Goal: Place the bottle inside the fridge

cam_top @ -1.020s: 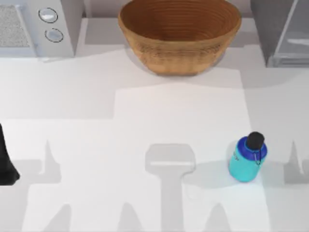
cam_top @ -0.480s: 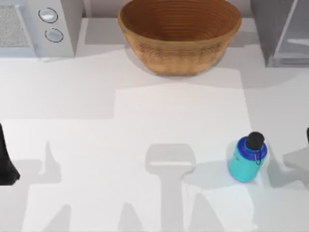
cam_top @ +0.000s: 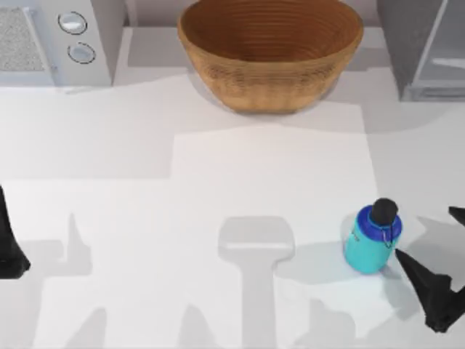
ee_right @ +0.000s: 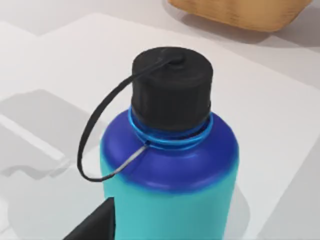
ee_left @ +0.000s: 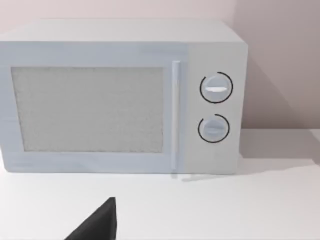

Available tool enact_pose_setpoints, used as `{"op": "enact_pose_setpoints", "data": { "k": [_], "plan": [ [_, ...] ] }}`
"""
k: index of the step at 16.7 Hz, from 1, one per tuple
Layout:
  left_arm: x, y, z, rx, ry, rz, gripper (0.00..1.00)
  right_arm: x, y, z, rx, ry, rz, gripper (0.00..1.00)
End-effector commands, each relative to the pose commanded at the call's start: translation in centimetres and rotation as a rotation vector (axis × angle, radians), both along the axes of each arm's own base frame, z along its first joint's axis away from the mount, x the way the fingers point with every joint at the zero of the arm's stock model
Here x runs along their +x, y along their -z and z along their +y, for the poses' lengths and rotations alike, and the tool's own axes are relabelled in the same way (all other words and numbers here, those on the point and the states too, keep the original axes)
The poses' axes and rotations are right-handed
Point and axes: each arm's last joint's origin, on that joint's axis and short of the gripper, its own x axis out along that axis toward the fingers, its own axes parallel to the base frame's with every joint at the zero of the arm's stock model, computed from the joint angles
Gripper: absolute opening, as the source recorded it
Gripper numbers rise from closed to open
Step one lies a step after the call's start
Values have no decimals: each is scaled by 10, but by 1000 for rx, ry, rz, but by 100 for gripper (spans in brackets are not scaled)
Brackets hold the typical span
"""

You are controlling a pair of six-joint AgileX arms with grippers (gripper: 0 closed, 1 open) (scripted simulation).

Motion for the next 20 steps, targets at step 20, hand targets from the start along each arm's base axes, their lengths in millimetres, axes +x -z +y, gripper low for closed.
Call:
{"op": "enact_pose_setpoints", "data": {
  "k": [20],
  "plan": [
    [0,0,0,0,0,0,100,35,29,39,-1,-131,26,100]
  ]
}}
